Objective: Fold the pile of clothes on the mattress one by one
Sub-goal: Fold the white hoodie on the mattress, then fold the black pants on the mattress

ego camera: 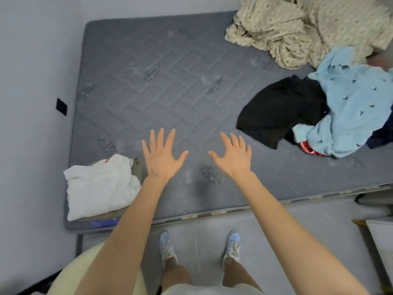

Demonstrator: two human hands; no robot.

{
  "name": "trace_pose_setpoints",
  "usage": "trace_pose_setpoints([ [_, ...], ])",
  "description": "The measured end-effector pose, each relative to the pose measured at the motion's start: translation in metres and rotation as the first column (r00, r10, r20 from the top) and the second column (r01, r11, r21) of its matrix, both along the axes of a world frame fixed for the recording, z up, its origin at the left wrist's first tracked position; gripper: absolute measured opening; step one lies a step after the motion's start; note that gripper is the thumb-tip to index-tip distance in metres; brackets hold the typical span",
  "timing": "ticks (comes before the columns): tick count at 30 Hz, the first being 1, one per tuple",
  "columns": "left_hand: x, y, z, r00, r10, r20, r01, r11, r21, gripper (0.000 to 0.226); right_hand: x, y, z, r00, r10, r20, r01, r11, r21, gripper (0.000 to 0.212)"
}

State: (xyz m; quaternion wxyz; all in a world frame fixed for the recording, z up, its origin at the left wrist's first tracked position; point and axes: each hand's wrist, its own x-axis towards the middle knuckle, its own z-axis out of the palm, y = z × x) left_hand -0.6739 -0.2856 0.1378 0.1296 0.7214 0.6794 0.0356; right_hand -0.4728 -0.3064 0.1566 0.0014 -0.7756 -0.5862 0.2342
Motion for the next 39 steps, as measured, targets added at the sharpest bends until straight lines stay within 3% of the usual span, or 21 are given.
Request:
trace_pose_setpoints([
  [9,0.185,-0.003,0.007,0.997,-0.041,0.073,0.044,0.998,-0.038,0.077,0.181,-0.011,0.012,0.997,-0.08,-0.019,0.08,0.997,0.002,0.082],
  [22,0.326,0.084,-0.013,0.967,-0.229,0.114,0.24,0.965,-0.103,0.074,0.324,0.032,-0.002,0.952,-0.306,0.015,0.306,0.951,0.047,0.079],
  [32,0.447,0.142,-0.058,0.927,-0.359,0.105,0.371,0.919,-0.132,0.073,0.429,0.069,-0.044,0.917,-0.398,0.013,0.397,0.917,0.026,0.078],
  [39,0.54,0.177,-0.119,0.943,-0.321,0.09,0.333,0.917,-0.218,0.073,0.516,0.121,-0.11,0.937,-0.35,-0.01,0.35,0.937,0.017,0.078],
])
